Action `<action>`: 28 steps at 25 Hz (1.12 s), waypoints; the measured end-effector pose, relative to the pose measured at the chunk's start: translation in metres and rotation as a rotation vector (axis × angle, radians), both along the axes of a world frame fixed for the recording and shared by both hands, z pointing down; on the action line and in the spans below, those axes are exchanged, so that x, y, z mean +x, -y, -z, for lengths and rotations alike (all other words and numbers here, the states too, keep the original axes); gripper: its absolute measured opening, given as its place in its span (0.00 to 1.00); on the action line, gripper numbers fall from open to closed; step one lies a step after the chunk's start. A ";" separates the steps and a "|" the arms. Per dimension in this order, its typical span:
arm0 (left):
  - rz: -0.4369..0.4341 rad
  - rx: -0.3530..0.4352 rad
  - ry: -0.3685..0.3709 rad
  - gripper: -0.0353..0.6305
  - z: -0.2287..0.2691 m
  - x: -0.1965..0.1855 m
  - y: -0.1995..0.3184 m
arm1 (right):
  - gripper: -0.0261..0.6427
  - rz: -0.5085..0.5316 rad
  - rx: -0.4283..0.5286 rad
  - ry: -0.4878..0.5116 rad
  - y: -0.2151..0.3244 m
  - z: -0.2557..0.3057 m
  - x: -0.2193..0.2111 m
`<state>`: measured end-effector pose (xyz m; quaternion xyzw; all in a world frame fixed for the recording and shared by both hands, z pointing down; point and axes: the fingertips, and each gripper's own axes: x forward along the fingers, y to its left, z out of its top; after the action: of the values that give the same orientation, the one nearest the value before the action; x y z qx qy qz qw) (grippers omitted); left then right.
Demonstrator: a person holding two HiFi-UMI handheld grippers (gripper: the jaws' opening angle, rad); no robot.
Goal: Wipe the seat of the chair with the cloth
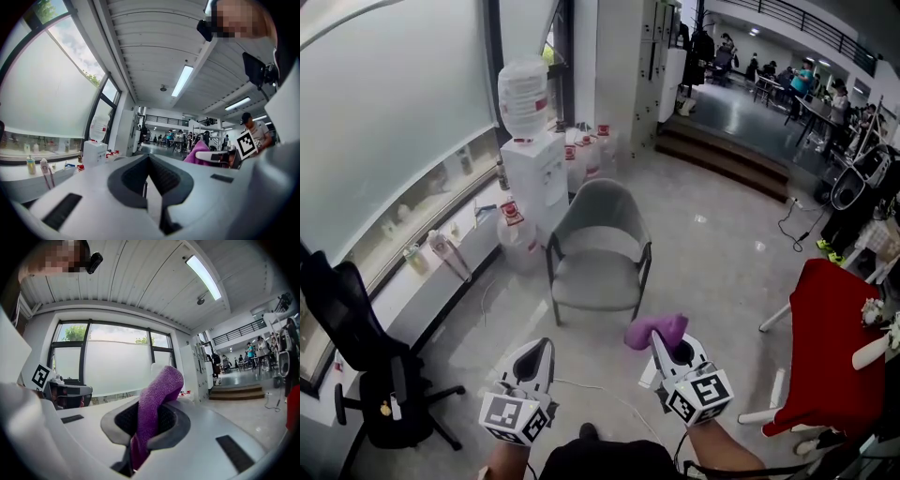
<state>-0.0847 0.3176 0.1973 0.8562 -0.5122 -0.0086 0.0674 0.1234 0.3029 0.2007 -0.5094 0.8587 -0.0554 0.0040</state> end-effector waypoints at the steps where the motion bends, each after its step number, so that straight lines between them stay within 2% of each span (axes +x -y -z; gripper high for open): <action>1: -0.002 -0.002 0.000 0.05 -0.001 -0.004 0.005 | 0.09 -0.004 -0.001 0.004 0.005 -0.001 -0.004; 6: -0.024 -0.006 -0.008 0.05 -0.005 -0.010 0.028 | 0.09 -0.014 -0.015 0.006 0.027 -0.003 -0.016; 13: -0.025 -0.018 -0.020 0.05 -0.011 -0.002 0.069 | 0.09 -0.003 -0.022 0.005 0.066 -0.007 -0.011; 28: 0.017 -0.021 0.004 0.05 -0.006 0.044 0.202 | 0.09 0.055 0.000 0.036 0.211 -0.004 0.030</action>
<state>-0.0411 0.1160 0.2037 0.8511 -0.5195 -0.0022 0.0752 0.1529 0.0924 0.2045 -0.4845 0.8722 -0.0648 0.0178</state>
